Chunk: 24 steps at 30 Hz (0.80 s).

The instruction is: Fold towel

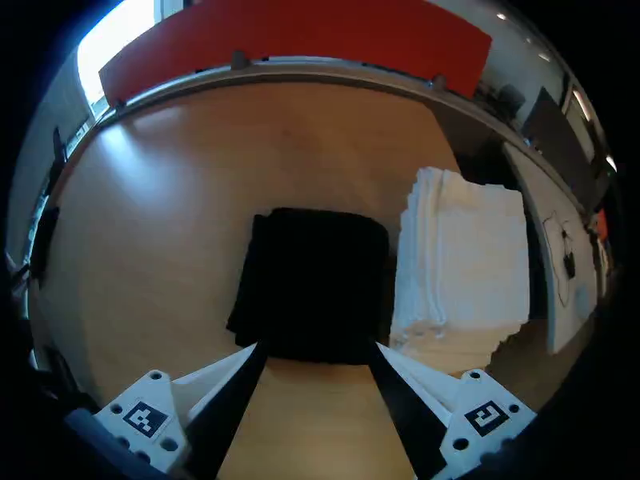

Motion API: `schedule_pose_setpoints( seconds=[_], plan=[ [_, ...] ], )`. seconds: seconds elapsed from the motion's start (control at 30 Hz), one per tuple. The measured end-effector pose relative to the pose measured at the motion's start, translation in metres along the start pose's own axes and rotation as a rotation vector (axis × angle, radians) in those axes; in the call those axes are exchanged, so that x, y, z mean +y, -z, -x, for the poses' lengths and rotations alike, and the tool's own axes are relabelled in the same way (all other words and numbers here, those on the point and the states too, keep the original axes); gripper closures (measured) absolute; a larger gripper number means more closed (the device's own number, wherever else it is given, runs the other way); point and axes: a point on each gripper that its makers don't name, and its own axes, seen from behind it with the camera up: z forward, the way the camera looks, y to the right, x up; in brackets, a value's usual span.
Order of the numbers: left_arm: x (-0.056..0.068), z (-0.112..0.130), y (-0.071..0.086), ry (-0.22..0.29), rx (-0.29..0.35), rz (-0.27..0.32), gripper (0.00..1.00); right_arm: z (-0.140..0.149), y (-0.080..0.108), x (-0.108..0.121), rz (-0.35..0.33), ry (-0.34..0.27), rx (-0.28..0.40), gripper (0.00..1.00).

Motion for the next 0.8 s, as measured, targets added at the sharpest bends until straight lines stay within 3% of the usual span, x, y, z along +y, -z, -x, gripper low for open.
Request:
schedule_pose_setpoints(
  seconds=[0.27,0.8],
  plan=[
    [-0.006,-0.005,0.000,0.002,0.013,-0.012,0.06,-0.009,0.005,-0.004,0.011,-0.049,0.072,0.05],
    [-0.025,-0.030,0.001,0.016,0.068,-0.045,0.06,-0.073,0.052,-0.013,0.084,-0.148,0.421,0.06]
  ],
)
